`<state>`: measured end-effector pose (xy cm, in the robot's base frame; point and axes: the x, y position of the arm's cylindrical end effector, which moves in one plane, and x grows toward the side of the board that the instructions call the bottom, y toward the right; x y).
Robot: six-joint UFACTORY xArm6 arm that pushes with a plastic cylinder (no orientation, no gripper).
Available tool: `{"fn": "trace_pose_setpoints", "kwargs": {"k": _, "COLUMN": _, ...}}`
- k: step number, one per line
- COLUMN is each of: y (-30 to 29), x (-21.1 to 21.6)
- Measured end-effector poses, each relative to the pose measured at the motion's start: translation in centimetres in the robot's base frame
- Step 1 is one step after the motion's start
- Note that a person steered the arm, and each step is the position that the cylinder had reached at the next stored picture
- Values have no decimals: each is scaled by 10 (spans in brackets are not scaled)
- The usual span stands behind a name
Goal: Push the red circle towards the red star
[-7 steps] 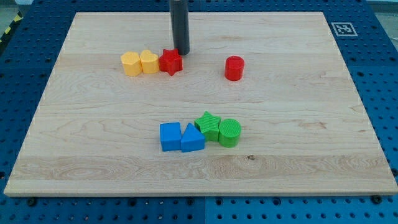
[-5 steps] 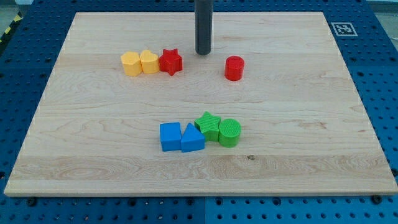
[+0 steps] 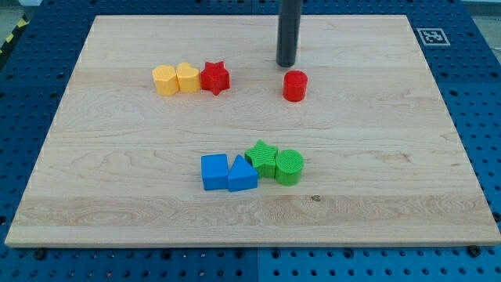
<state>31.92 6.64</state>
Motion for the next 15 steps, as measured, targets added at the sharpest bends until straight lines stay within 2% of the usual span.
{"fn": "trace_pose_setpoints", "kwargs": {"k": 2, "y": 18, "x": 0}}
{"fn": "trace_pose_setpoints", "kwargs": {"k": 6, "y": 125, "x": 2}}
{"fn": "trace_pose_setpoints", "kwargs": {"k": 7, "y": 133, "x": 21}}
{"fn": "trace_pose_setpoints", "kwargs": {"k": 9, "y": 112, "x": 76}}
{"fn": "trace_pose_setpoints", "kwargs": {"k": 14, "y": 58, "x": 77}}
{"fn": "trace_pose_setpoints", "kwargs": {"k": 15, "y": 27, "x": 76}}
